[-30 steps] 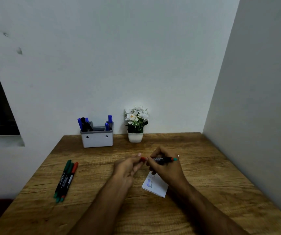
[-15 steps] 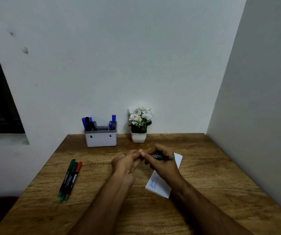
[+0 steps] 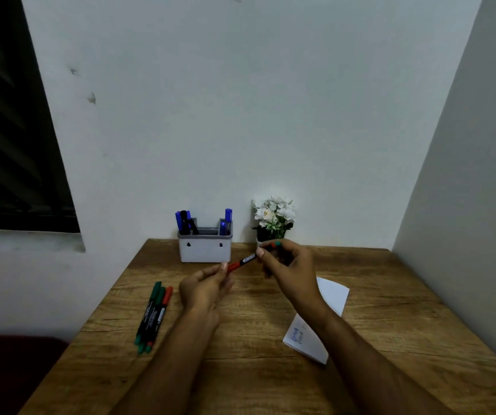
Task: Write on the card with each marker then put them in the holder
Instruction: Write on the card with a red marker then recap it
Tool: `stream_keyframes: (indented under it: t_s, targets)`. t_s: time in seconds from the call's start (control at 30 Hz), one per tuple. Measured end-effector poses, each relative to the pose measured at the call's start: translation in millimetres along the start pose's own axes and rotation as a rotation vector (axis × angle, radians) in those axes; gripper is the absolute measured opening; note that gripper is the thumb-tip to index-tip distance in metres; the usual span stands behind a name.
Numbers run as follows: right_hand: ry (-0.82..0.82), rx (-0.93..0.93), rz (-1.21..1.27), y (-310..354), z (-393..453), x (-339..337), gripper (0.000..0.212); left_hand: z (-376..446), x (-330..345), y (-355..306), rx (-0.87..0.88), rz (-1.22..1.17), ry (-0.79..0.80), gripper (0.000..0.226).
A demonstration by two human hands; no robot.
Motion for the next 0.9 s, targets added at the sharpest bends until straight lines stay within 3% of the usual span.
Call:
stream_keyframes:
  t_s: [0.27, 0.47, 0.63, 0.77, 0.9]
  targets:
    - [-0.001, -0.046, -0.106, 19.9, 17.9, 36.5, 0.013, 21.0, -14.8, -24.3, 0.051, -0.075, -0.013, 0.012]
    - [0.076, -0.028, -0.442, 7.3, 28.4, 51.7, 0.023, 41.2, -23.4, -44.0, 0.184, -0.205, -0.046, 0.016]
    - [0.124, -0.085, -0.64, 8.8, 35.6, 78.6, 0.033, 51.1, -13.7, -55.3, 0.396, -0.096, 0.066, 0.024]
    - [0.109, -0.144, -0.571, 21.1, 52.7, 97.9, 0.017, 53.1, -2.1, -63.0, 0.575, 0.064, 0.182, 0.022]
    - [-0.029, -0.162, -0.535, 30.7, 77.7, 110.9, 0.011, 69.7, -1.0, -67.0, 0.707, 0.24, 0.138, 0.019]
Point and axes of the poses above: each hand's wrist, its own z-axis towards the middle knuckle, its own x-axis out of the palm, y = z × x, the point moved 1 cm from there along z, towards the middle knuckle, and after that the axes turned 14 degrees about x, right-handed, at the moved point
